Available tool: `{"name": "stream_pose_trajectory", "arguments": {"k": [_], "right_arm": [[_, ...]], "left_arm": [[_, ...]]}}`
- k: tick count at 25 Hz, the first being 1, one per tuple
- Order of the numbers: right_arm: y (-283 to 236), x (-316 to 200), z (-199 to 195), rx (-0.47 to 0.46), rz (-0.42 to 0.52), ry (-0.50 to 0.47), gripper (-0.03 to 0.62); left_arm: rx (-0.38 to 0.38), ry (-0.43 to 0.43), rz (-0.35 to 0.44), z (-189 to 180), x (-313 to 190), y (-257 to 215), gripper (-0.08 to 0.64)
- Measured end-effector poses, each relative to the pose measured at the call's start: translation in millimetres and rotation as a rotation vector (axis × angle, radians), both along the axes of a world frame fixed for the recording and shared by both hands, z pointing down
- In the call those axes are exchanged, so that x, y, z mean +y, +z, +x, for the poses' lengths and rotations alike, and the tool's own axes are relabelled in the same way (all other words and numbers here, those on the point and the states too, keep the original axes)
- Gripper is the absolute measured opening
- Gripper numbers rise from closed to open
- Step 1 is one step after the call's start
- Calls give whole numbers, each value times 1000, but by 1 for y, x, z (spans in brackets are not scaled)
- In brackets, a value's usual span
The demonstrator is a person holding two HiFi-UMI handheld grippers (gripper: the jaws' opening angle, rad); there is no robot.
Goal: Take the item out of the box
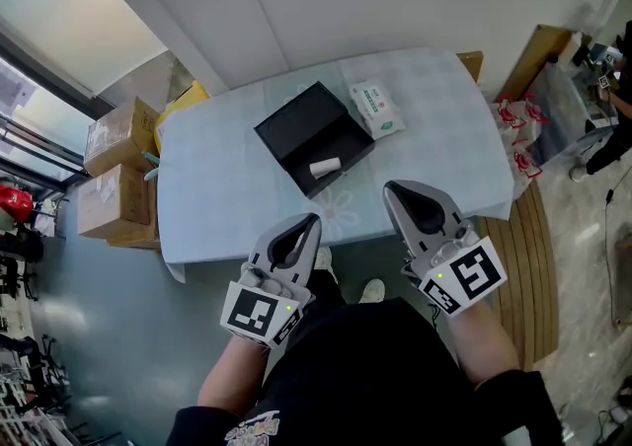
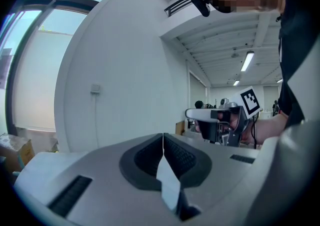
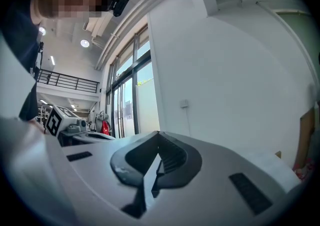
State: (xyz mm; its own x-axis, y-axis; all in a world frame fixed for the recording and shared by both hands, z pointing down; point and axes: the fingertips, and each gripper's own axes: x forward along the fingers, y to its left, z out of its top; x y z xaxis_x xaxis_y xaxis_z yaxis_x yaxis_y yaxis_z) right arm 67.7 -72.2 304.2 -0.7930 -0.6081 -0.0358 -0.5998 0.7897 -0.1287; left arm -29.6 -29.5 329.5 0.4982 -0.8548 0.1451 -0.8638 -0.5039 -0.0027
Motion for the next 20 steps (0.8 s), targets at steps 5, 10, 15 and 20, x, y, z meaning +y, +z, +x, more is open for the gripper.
{"name": "stream_pose_trajectory", "arguments": {"k": [5, 10, 15, 20], "right_arm": [[5, -9, 1, 2, -6, 24, 9], [4, -23, 4, 2, 1, 63, 9], [4, -41, 10, -9, -5, 102, 9], [9, -54, 15, -16, -28, 141, 9]], "left_arm": [[-11, 17, -11, -3, -16, 10, 20], [-28, 49, -16, -3, -35, 16, 73], [-53, 95, -21, -2, -57, 22, 130], [-120, 131, -28, -2, -77, 33, 180]]}}
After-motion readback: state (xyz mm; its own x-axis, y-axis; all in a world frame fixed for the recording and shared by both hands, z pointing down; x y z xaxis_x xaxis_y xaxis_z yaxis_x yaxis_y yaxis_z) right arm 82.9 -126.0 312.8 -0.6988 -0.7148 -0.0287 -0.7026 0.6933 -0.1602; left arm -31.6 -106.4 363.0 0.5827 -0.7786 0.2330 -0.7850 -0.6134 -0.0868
